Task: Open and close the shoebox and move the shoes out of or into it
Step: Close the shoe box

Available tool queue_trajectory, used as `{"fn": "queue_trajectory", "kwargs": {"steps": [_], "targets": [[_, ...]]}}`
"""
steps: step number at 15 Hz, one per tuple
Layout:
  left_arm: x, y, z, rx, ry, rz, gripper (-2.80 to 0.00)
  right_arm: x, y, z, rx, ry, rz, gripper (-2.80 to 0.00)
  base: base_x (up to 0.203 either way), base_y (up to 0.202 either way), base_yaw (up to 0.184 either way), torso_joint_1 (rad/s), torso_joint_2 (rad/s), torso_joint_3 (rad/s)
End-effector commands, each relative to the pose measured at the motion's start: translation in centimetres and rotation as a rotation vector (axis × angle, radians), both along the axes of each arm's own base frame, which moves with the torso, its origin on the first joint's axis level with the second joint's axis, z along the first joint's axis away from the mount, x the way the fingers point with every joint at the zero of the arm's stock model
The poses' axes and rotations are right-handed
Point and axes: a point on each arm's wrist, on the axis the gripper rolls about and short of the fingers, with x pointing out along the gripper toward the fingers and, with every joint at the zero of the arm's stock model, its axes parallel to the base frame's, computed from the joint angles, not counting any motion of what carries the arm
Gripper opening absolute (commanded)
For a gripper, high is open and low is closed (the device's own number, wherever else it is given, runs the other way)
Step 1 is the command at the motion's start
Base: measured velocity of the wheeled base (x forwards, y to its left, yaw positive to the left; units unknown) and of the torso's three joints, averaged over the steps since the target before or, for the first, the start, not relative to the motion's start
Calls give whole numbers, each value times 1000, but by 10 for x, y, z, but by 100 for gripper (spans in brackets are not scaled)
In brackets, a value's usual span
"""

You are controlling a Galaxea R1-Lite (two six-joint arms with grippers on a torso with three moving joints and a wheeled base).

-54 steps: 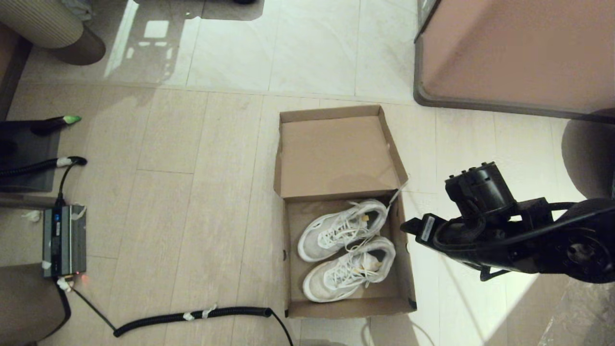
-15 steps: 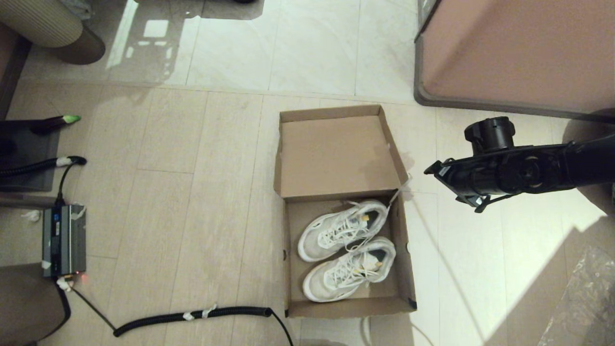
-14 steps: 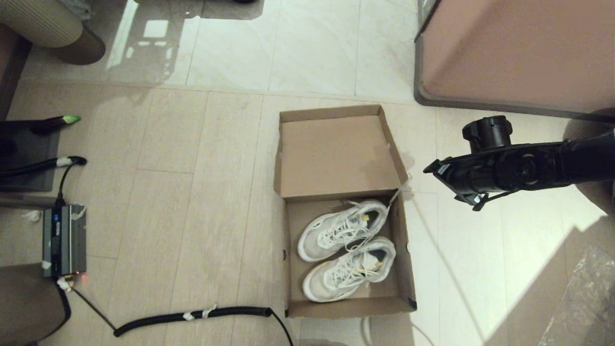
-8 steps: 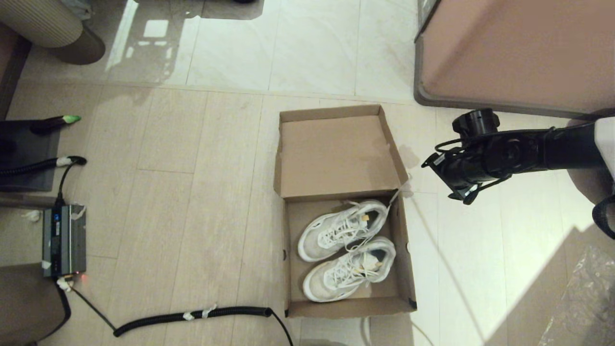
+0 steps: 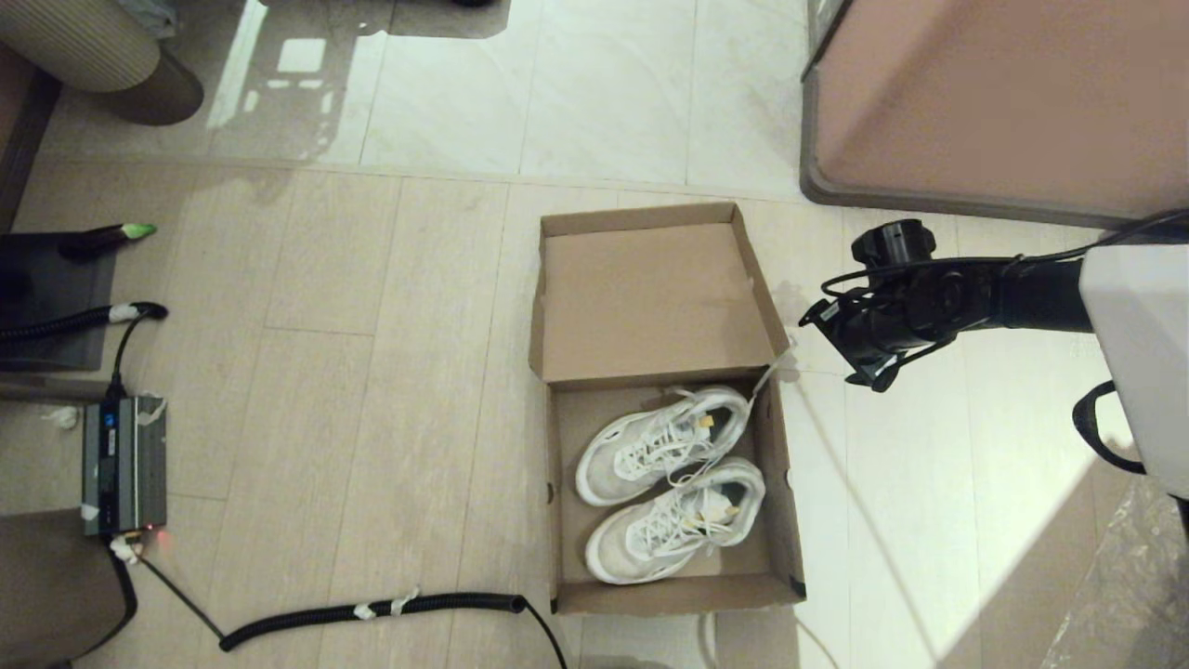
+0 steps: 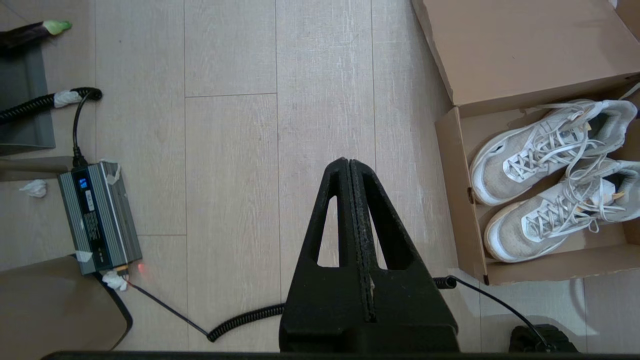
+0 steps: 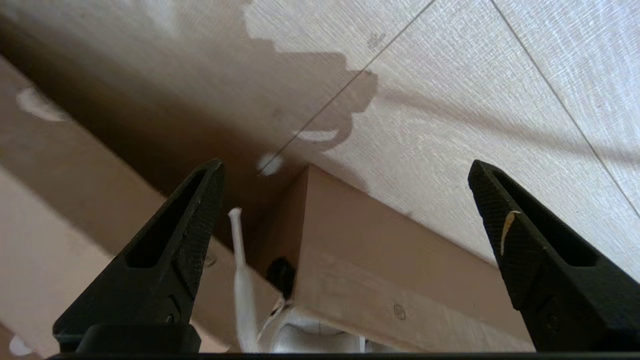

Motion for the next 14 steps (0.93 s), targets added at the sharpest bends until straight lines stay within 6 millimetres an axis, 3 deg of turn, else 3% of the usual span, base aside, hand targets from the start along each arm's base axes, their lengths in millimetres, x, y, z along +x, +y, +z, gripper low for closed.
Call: {"fn": "queue_trajectory", "kwargs": {"steps": [1,9,14], "targets": [[0,0,-3,1,5,-1,-280,3,1,-7,11,15,-6,0,0,0,0,0,0,0],[-2,0,-5,6,4,1,-280,5,6,6,92,-76,15,0,0,0,0,0,0,0],[-5,0,-5,7,-2,1,-280,2,8,-6,80,-7,22,0,0,0,0,0,0,0]]}}
